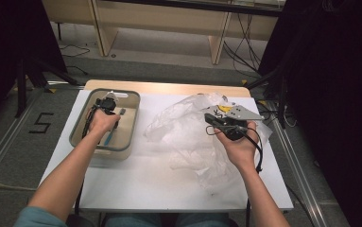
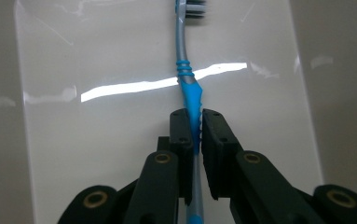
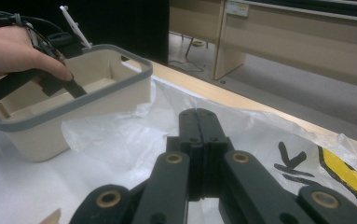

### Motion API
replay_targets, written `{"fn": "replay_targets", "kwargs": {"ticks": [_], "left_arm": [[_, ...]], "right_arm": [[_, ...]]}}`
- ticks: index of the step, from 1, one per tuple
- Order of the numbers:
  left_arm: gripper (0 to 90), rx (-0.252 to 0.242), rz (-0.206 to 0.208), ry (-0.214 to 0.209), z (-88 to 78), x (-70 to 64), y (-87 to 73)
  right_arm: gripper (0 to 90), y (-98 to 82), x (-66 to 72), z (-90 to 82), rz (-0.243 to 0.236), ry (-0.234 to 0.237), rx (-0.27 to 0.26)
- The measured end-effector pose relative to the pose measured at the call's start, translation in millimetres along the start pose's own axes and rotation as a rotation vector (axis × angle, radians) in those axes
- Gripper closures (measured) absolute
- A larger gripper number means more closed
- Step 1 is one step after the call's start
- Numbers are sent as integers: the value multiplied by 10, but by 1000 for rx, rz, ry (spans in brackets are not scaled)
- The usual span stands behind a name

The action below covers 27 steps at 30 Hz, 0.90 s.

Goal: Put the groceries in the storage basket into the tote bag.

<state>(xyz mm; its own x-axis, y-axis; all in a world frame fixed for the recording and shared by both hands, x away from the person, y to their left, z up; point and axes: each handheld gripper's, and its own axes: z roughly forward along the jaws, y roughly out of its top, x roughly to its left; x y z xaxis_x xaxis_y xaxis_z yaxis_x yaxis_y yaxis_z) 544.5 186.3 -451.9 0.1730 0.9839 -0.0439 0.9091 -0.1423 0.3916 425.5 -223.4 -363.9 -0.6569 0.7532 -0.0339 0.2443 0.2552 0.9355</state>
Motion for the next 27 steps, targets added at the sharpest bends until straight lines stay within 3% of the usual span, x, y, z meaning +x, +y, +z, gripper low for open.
{"fn": "replay_targets", "kwargs": {"ticks": [6,8,9,10,13,16,19,20,22,25,27], "left_arm": [[836,-2,-9,5,10,33,2],[896,-25,-12,-7,-35,42,22],[893,19,7,-12,-27,36,31],[881,19,-8,-24,-9,34,30],[731,27,-5,-4,37,32,30],[662,18,-13,11,82,27,33],[605,-46,-25,30,30,14,66],[593,-46,-25,30,30,14,66],[572,-75,-30,72,8,79,74],[534,-64,-50,104,35,165,65],[517,-40,-81,87,81,251,48]], "right_arm": [[900,0,6,2,-1,2,2],[900,0,3,2,0,1,0],[900,-1,1,3,-1,2,1],[900,-1,3,4,-1,2,1],[900,0,10,4,-2,2,0],[900,-1,2,-3,-1,-1,1],[900,-9,-10,-2,3,1,0],[900,-13,-13,-2,4,0,2],[900,-19,-19,-3,3,-3,2],[900,-18,-18,-9,2,-4,3],[900,-15,-12,-11,3,-1,1]]}}
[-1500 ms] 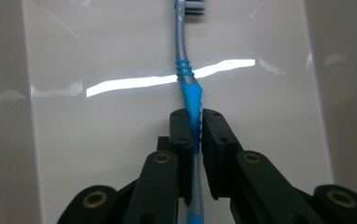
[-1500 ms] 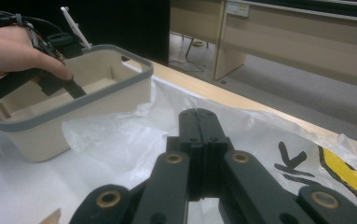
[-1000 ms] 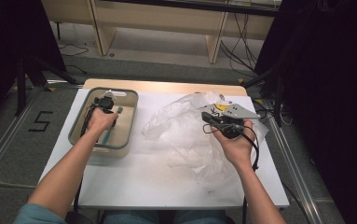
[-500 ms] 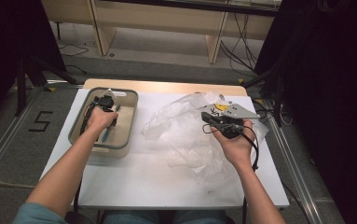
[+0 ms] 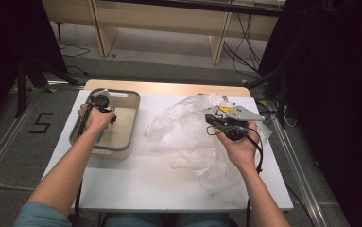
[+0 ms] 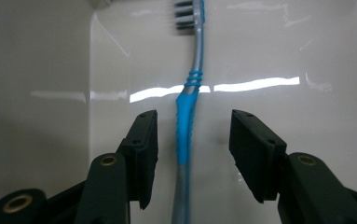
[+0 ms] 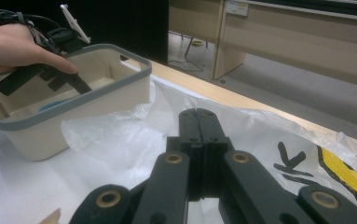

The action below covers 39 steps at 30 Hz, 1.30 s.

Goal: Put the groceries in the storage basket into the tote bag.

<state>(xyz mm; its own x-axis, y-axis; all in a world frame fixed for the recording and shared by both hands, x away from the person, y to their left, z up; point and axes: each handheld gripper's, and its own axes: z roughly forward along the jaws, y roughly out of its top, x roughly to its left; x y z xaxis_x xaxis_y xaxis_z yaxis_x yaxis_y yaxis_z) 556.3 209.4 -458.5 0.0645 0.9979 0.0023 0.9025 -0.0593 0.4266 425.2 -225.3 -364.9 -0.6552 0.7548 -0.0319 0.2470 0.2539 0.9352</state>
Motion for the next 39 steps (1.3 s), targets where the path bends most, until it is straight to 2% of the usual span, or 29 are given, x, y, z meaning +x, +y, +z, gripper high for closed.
{"fn": "replay_targets", "kwargs": {"ticks": [4,6,10,17,23,31,34,39], "left_arm": [[521,-1,-4,-11,12,12,9],[566,20,-10,-43,47,14,12],[635,21,-6,-48,47,6,28],[788,60,-3,-51,42,-2,50],[807,101,20,-6,32,-59,65],[819,108,45,38,19,-121,67],[821,105,47,35,14,-117,66],[821,98,32,-10,2,-103,49]], "right_arm": [[900,0,2,7,3,1,3],[900,-3,4,15,1,3,4],[900,2,10,8,-1,4,2],[900,6,10,0,-1,4,-2],[900,7,11,-8,1,3,-3],[900,6,9,-6,0,4,-2],[900,5,7,-4,0,4,-3],[900,5,7,-1,1,4,-3]]}}
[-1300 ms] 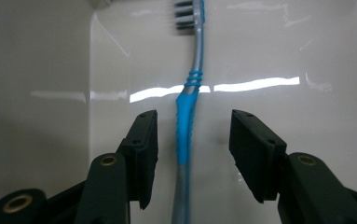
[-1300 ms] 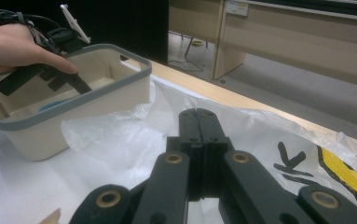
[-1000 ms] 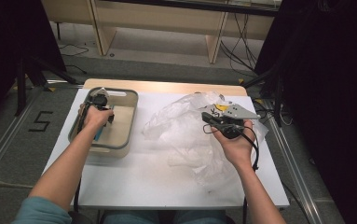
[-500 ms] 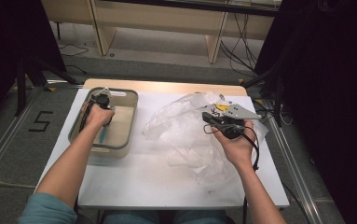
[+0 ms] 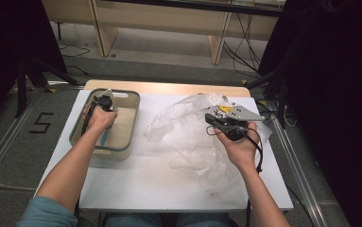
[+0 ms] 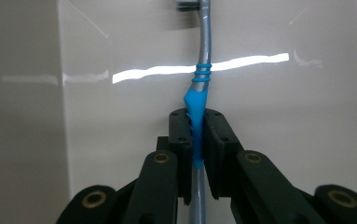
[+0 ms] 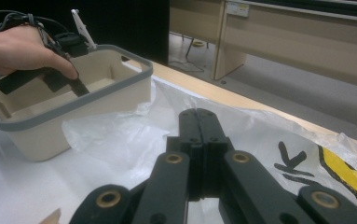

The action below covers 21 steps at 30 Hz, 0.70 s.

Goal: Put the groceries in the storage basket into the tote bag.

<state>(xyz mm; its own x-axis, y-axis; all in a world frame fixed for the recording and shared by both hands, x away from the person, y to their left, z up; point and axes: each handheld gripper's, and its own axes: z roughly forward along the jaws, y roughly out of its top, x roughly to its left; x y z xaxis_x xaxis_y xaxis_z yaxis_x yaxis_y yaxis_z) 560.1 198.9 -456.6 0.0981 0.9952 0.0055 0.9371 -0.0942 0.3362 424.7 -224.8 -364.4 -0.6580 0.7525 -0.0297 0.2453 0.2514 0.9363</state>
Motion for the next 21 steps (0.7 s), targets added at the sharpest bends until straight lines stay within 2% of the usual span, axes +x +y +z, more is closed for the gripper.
{"fn": "replay_targets", "kwargs": {"ticks": [4,6,10,21], "left_arm": [[821,-28,2,-24,-27,-21,-7],[821,-62,-3,-58,-82,-32,-1],[821,-96,3,-76,-157,-33,-6],[821,-153,19,-86,-313,13,-45]], "right_arm": [[900,-1,2,0,-3,0,1],[900,-2,2,-1,-4,0,1],[900,-2,0,-1,-3,-1,1],[900,-2,8,4,-4,0,3]]}}
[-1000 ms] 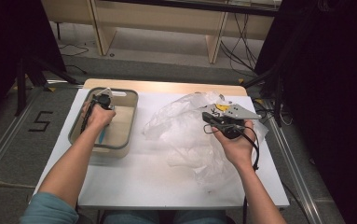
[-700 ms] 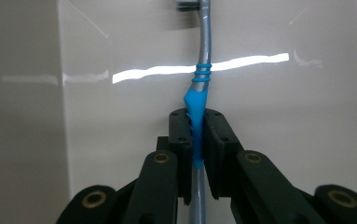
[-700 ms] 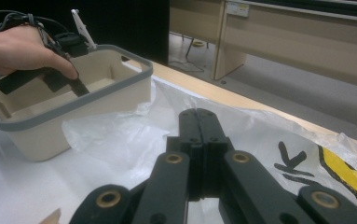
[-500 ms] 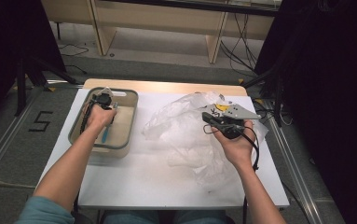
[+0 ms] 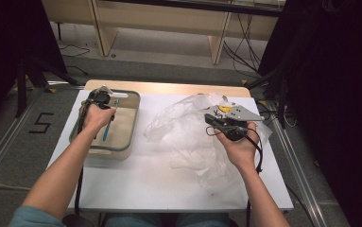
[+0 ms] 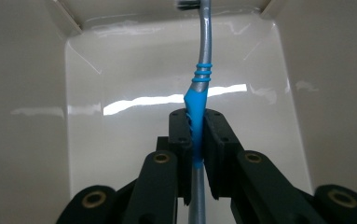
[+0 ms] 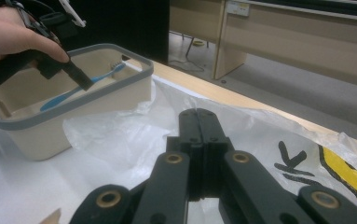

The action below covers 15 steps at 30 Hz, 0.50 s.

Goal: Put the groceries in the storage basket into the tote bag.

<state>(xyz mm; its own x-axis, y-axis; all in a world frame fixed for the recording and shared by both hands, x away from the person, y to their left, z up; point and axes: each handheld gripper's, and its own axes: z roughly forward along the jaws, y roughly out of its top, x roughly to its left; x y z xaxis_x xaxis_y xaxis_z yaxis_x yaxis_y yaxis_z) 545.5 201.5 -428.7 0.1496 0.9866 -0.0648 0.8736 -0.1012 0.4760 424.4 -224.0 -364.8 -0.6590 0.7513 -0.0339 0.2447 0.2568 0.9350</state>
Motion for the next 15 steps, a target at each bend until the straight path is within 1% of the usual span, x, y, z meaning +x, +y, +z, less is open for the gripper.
{"fn": "replay_targets", "kwargs": {"ticks": [8,11,15], "left_arm": [[821,-30,12,-9,-89,-6,-12],[821,-49,17,-21,-150,-3,-17],[820,-63,18,-30,-192,-11,-27]], "right_arm": [[900,-1,6,3,-1,0,2],[900,-1,6,2,-1,0,2],[900,-1,9,4,-2,1,3]]}}
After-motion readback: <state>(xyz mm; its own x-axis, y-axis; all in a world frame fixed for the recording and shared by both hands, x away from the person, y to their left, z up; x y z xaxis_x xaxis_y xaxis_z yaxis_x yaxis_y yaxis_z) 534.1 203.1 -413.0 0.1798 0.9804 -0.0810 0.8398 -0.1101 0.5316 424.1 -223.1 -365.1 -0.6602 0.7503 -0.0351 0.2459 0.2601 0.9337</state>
